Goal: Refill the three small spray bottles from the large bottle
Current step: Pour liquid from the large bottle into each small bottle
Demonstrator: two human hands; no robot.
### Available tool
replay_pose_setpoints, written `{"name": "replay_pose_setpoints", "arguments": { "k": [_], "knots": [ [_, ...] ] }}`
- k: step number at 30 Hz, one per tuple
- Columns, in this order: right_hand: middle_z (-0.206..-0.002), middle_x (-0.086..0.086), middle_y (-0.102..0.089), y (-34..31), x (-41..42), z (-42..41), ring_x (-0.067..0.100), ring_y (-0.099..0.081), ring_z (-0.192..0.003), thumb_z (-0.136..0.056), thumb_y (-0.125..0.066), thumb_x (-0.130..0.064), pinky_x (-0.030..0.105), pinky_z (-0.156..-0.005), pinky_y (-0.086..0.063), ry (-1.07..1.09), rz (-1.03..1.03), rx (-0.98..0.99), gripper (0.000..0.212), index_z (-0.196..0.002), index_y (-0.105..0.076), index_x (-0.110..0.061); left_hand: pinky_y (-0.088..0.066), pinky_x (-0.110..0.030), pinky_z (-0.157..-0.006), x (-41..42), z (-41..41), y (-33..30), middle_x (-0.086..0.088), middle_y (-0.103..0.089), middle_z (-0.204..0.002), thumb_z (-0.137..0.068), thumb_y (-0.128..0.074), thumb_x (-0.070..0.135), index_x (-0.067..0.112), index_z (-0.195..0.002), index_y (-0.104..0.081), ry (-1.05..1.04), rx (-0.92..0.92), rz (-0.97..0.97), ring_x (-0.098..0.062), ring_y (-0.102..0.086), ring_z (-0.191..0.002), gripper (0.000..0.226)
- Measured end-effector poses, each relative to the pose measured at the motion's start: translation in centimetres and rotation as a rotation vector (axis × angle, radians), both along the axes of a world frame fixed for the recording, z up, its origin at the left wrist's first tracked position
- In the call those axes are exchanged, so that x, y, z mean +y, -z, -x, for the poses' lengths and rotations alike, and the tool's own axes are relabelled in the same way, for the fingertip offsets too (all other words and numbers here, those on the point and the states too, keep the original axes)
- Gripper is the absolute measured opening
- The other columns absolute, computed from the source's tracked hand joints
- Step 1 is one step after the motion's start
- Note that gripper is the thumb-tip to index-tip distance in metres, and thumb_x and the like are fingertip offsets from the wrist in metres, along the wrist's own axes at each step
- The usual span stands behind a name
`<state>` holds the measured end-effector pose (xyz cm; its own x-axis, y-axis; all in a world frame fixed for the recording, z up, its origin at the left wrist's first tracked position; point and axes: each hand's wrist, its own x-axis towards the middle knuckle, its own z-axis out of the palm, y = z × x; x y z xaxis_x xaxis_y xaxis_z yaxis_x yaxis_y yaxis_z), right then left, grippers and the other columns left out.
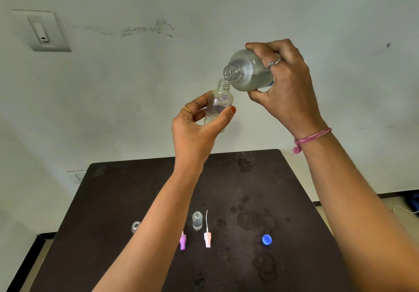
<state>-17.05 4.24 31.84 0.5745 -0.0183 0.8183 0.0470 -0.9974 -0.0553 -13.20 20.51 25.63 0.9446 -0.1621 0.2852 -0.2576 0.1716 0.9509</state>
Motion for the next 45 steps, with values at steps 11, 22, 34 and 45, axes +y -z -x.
{"name": "replay_pose_setpoints", "arguments": {
  "k": [11, 22, 34, 45],
  "knots": [
    [-0.121, 0.013, -0.055, 0.15, -0.04, -0.11, 0.029, -0.054, -0.111, -0.066, -0.083, -0.011, 0.031, -0.086, -0.048, -0.001, 0.001, 0.002, 0.071, -0.132, -0.055, -0.016, -0.058, -0.045, -0.089, -0.04, -0.18, 0.21, 0.007, -0.074, -0.108, -0.072, -0.086, 0.029, 0.019, -0.118, -0.070, 0.004, -0.002, 0.006, -0.013, -0.068, -0.103, 0.050],
    [-0.121, 0.013, -0.055, 0.20, -0.09, -0.17, 0.029, -0.053, -0.111, -0.066, -0.083, -0.011, 0.027, -0.086, -0.044, 0.004, 0.002, 0.010, 0.072, -0.132, -0.055, -0.016, -0.058, -0.044, -0.089, 0.01, -0.13, 0.18, 0.007, -0.074, -0.108, -0.072, -0.086, 0.029, 0.020, -0.118, -0.070, -0.005, -0.002, -0.006, -0.013, -0.068, -0.104, 0.049],
    [-0.122, 0.013, -0.055, 0.01, -0.02, -0.02, 0.029, -0.054, -0.112, -0.067, -0.083, -0.012, 0.031, -0.088, -0.047, 0.004, 0.009, 0.011, 0.071, -0.133, -0.055, -0.015, -0.058, -0.046, -0.088, -0.01, -0.19, 0.21, 0.007, -0.074, -0.108, -0.071, -0.086, 0.032, 0.019, -0.119, -0.070, -0.006, -0.008, -0.003, -0.016, -0.068, -0.104, 0.052],
    [-0.123, 0.014, -0.055, -0.07, 0.04, 0.08, 0.030, -0.053, -0.112, -0.068, -0.083, -0.013, 0.031, -0.087, -0.047, 0.005, 0.012, 0.004, 0.070, -0.133, -0.055, -0.014, -0.058, -0.045, -0.089, -0.02, -0.05, 0.09, 0.008, -0.074, -0.109, -0.072, -0.086, 0.032, 0.020, -0.119, -0.070, -0.009, -0.012, -0.011, -0.015, -0.067, -0.104, 0.051]
  ]
}}
